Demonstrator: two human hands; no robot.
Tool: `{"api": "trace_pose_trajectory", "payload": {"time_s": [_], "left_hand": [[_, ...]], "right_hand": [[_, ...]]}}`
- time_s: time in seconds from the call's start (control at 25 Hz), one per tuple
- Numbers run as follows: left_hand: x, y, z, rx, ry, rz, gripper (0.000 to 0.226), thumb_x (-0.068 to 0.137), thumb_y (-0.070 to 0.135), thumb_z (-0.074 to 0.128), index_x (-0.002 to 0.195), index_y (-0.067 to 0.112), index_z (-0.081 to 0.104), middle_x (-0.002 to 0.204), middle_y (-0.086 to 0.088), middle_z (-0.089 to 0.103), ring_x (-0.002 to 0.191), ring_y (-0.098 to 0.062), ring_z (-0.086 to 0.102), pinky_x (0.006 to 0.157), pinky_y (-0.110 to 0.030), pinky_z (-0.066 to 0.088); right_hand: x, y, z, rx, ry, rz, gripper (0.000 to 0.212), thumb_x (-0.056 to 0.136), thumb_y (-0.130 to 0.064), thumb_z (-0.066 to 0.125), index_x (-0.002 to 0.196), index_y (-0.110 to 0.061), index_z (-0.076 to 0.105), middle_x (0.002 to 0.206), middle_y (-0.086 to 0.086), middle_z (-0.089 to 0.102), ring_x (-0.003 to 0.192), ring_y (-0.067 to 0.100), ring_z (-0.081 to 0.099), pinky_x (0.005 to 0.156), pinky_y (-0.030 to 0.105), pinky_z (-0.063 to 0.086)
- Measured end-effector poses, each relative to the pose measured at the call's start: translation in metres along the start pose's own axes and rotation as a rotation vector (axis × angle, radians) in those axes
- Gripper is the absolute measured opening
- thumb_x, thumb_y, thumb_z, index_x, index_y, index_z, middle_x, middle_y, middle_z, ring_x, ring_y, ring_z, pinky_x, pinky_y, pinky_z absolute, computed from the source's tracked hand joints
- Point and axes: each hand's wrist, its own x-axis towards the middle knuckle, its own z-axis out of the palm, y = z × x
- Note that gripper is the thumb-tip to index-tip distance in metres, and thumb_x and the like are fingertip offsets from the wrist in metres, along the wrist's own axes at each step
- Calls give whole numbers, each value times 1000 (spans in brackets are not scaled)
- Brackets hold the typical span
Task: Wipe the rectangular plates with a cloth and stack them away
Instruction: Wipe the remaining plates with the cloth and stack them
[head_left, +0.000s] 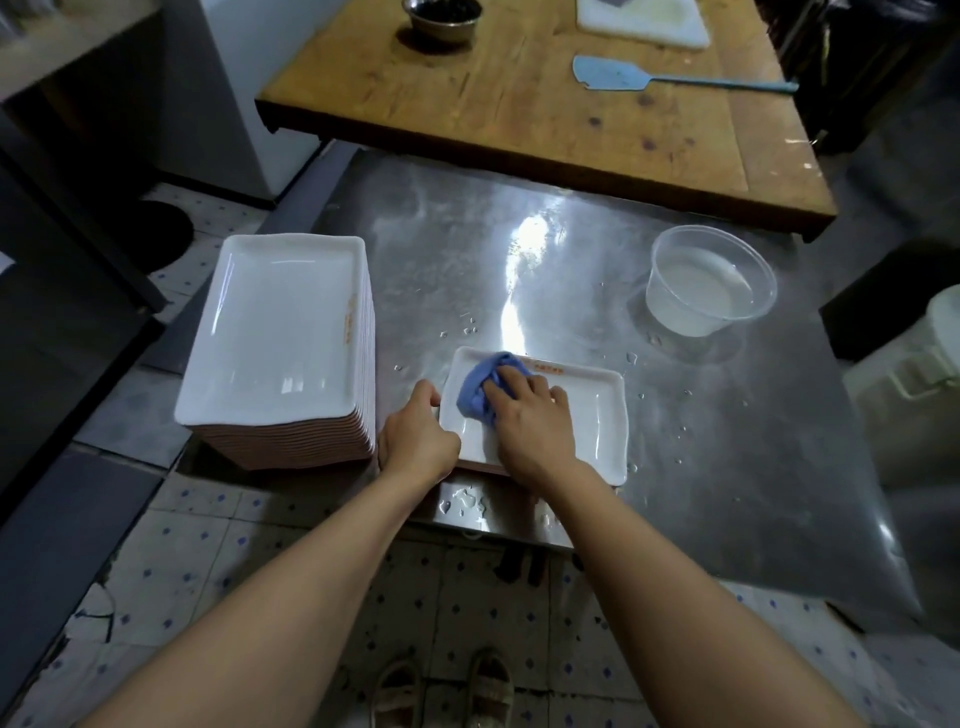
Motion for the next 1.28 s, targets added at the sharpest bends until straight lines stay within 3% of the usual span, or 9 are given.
{"api": "trace_pose_trajectory", "payload": {"time_s": [0.16,0.32,0.48,0.72,0.92,1.04,1.28], "left_hand": [[-1,0,3,-14,47,-5,31,70,5,50,89,26,39,68,5,47,71,-26,44,59,-29,28],[-3,1,3,-30,60,-27,30,70,4,50,91,24,43,63,7,43,68,-25,45,57,-29,28],[-4,2,2,-53,52,-34,31,68,4,49,90,24,43,70,-2,57,70,-28,50,57,-29,30],[-6,6,1,-10,55,-41,32,68,3,53,90,23,44,72,-2,50,72,-29,47,60,-28,32],[-10,8,0,-14,60,-44,30,70,3,50,91,23,43,77,-7,59,76,-31,54,61,-29,34],[-14,9,0,-9,69,-47,31,70,2,50,92,23,43,78,-7,58,77,-32,54,61,-28,35],[-19,15,-6,24,57,-70,30,73,0,55,96,19,48,89,-12,59,79,-29,50,62,-28,34]], "right_hand": [[-24,47,-5,-49,-22,180,42,91,-21,45,133,-23,45,147,1,31,128,26,35,99,39,25],[-37,55,-16,-79,-58,264,38,92,-16,44,129,-16,50,139,7,38,122,28,38,96,36,29],[-57,28,-14,26,-120,214,36,90,-11,42,125,-12,55,134,10,42,113,30,43,86,34,35],[-58,-8,-7,66,-74,-14,36,86,-14,47,121,-19,53,133,2,45,111,27,41,86,35,27],[-89,40,-13,-47,-35,127,33,84,-14,48,116,-19,54,129,2,49,110,28,43,82,36,22],[-100,56,-17,-116,-46,132,30,86,-14,51,117,-16,52,126,5,51,109,27,42,84,37,28],[-98,68,-32,36,15,217,36,80,-6,50,114,-17,54,117,4,57,104,25,44,80,32,32]]}}
